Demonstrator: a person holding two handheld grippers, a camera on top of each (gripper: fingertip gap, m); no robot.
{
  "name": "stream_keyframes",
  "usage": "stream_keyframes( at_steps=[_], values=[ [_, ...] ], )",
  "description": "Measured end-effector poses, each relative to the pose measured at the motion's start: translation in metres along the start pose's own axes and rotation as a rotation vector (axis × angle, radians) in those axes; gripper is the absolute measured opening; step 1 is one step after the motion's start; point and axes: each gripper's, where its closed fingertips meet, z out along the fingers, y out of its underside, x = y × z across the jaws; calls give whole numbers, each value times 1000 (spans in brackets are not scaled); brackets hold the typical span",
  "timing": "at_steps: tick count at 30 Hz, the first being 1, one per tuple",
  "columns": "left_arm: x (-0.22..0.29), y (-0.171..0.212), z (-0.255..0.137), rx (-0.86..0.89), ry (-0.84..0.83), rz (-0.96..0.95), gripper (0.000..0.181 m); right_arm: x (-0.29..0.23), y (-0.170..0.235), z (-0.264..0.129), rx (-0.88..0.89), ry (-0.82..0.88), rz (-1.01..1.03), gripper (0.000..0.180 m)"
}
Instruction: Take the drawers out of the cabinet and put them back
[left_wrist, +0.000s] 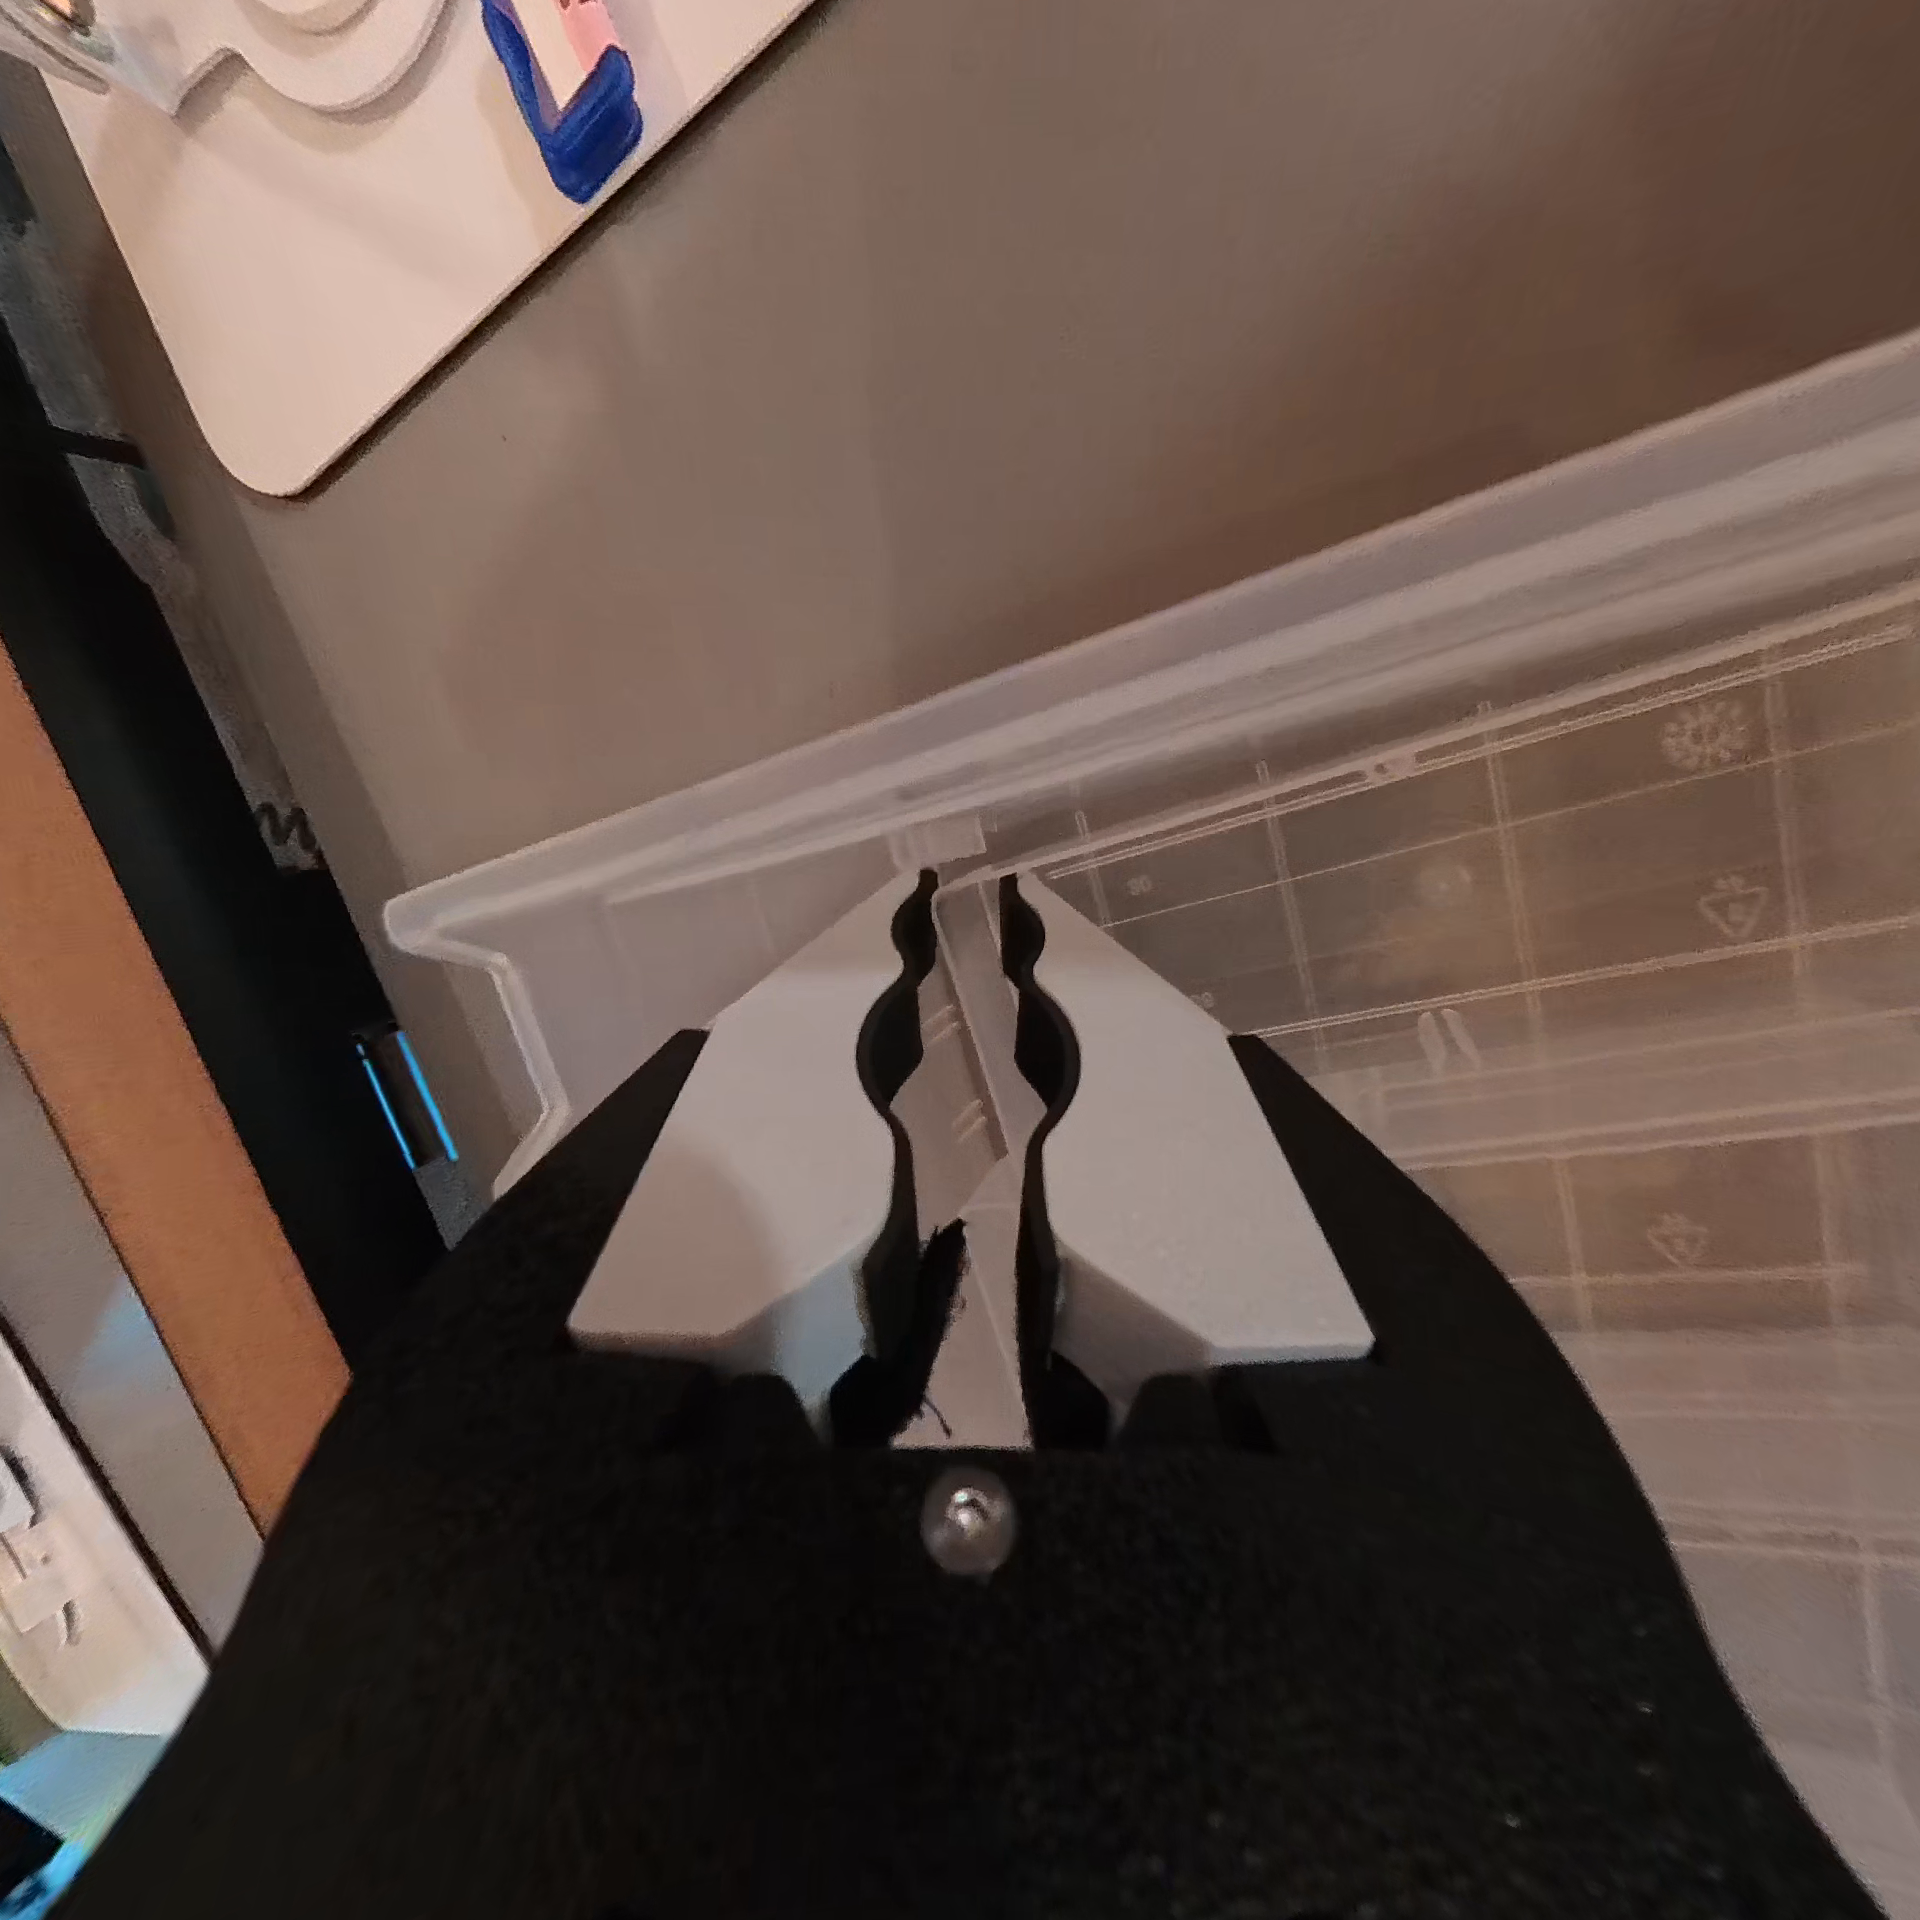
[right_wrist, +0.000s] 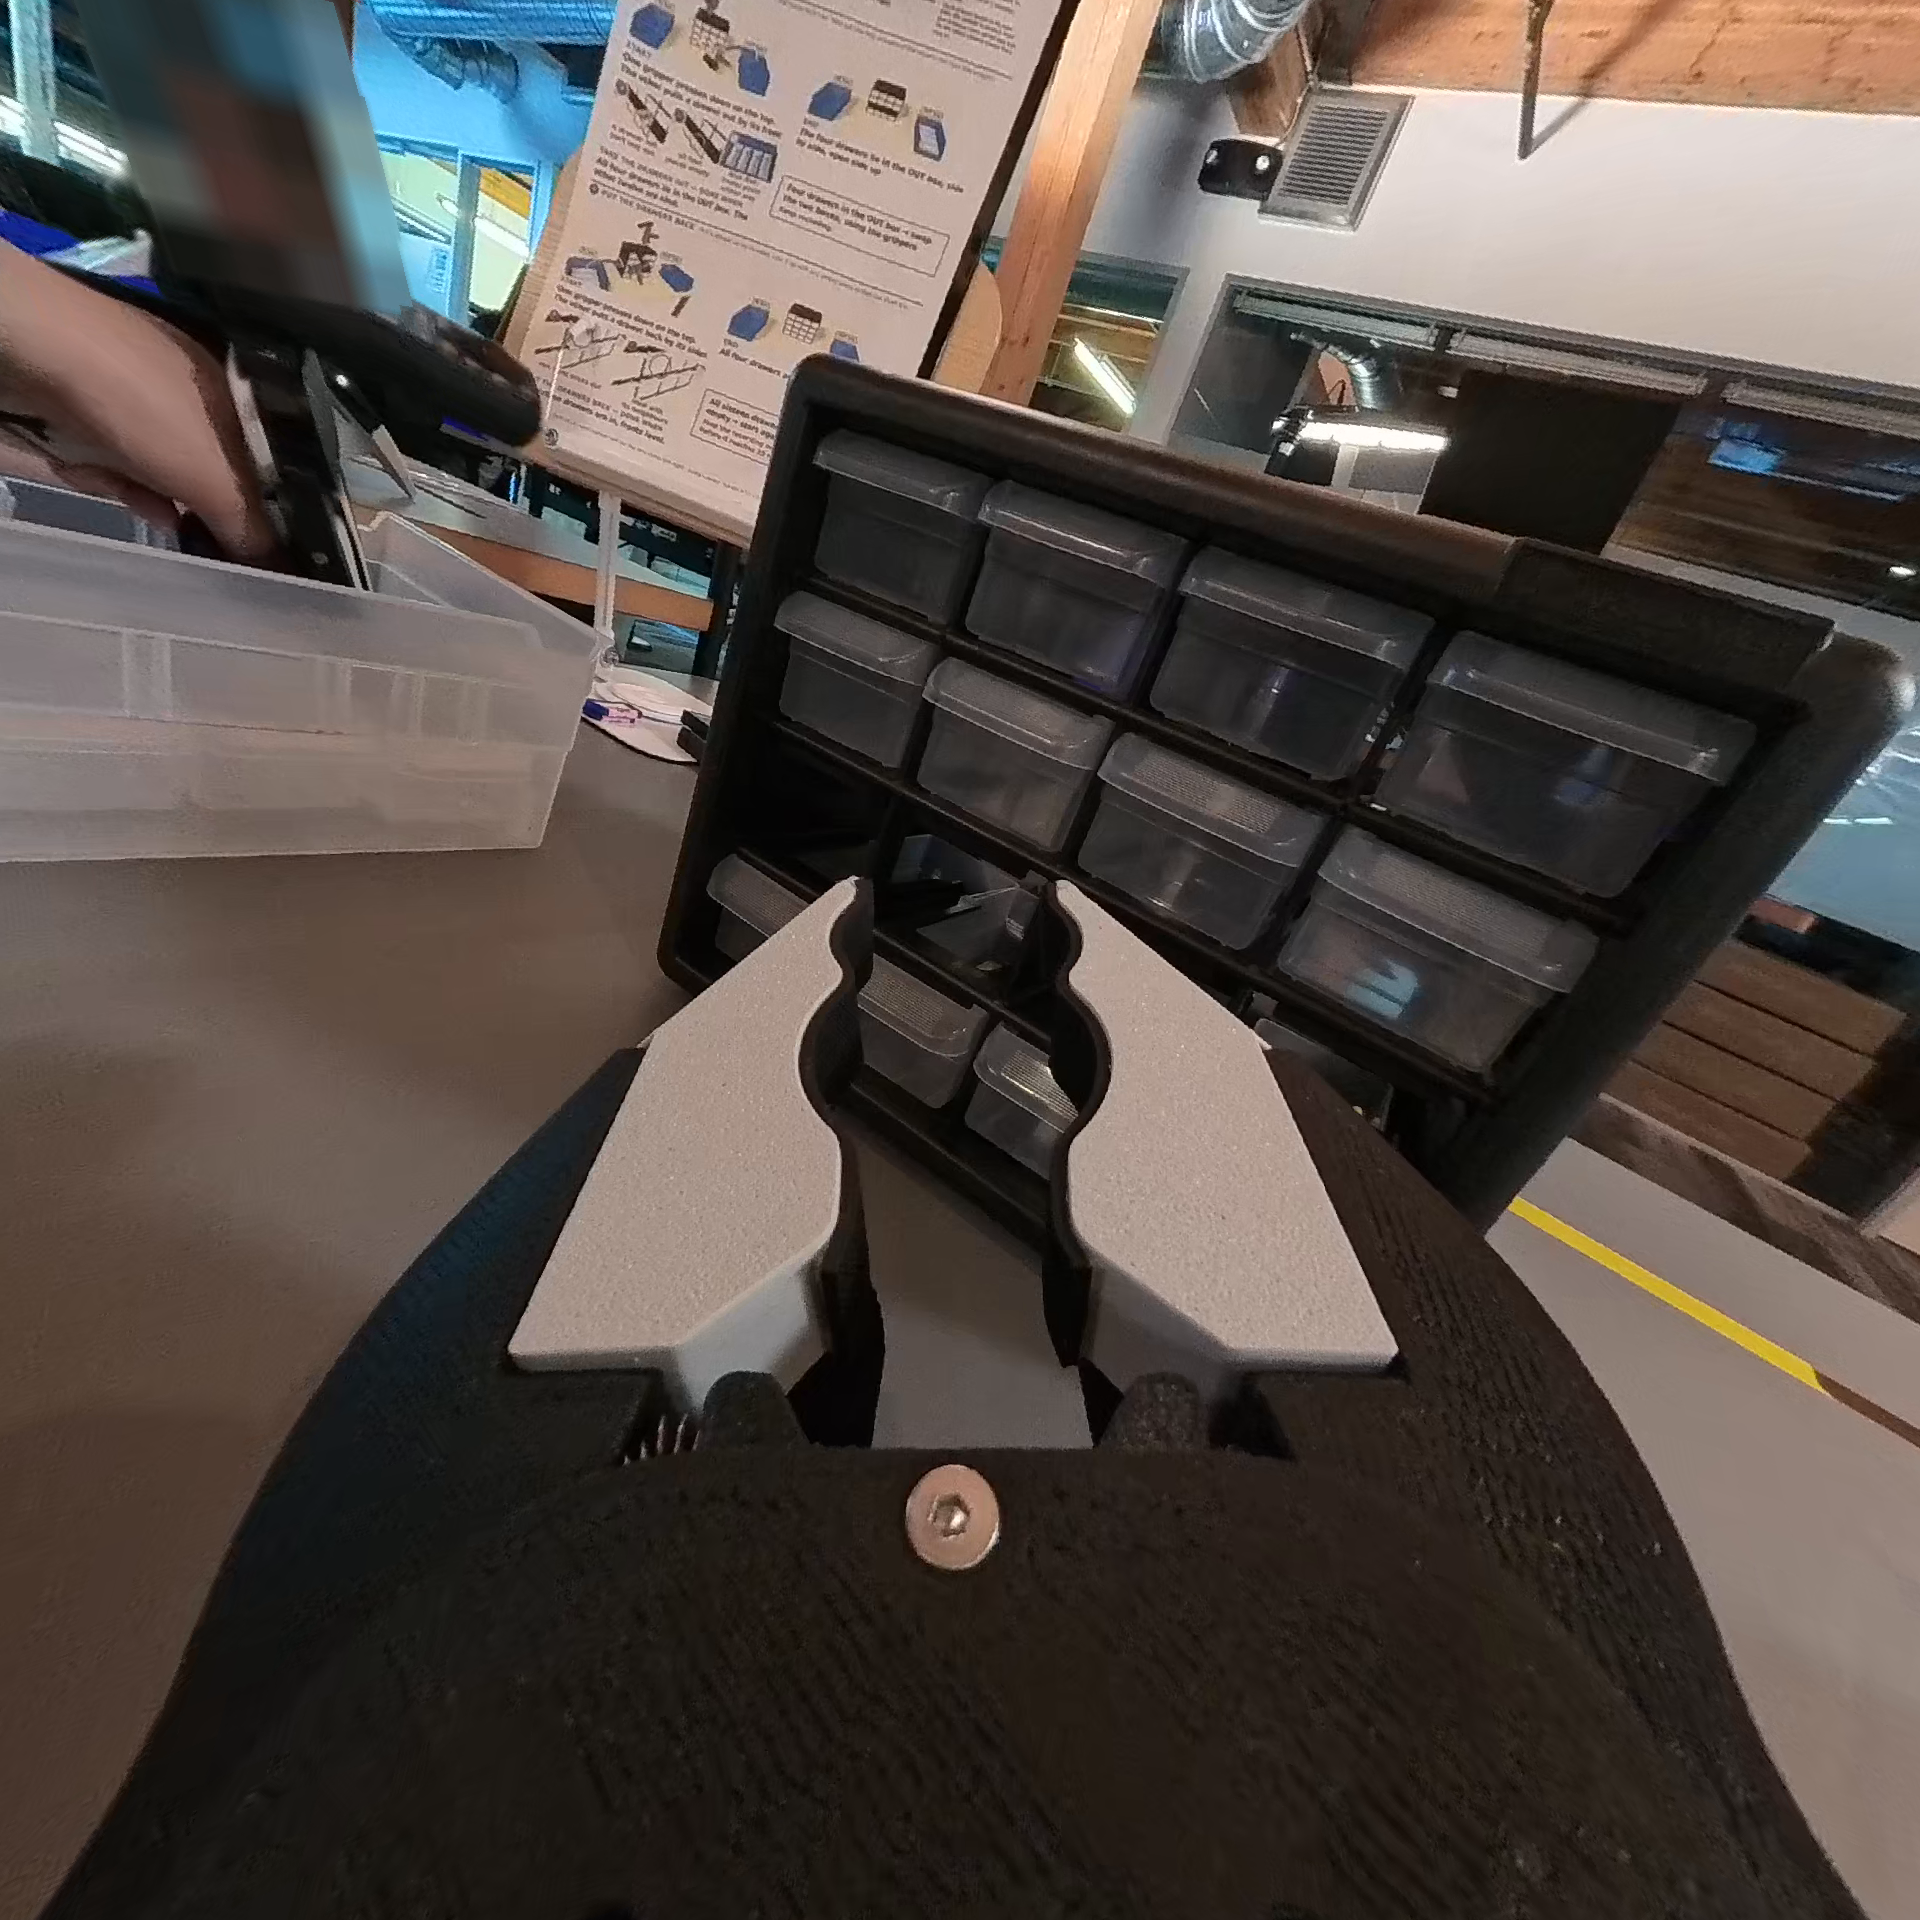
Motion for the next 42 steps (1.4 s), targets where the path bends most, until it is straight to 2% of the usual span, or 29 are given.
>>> stream_keyframes(
  at_steps=[4,11,21,33,38,42],
  values=[
    [-4,-7,-13,69,17,-33,5,1,0,0,1,2,0,31],
    [-24,-13,-42,168,-48,-19,1,0,0,0,1,1,1,31],
    [-38,-11,-87,304,-270,124,0,0,0,0,-1,-2,-1,31],
    [-52,-27,-184,605,-586,231,0,-3,-1,0,-2,-7,-21,30],
    [-35,-42,-229,718,-547,232,0,-7,-5,0,7,-15,-48,32],
    [5,-59,-251,778,-404,270,0,-25,-20,2,61,-58,-115,48]
  ],
)
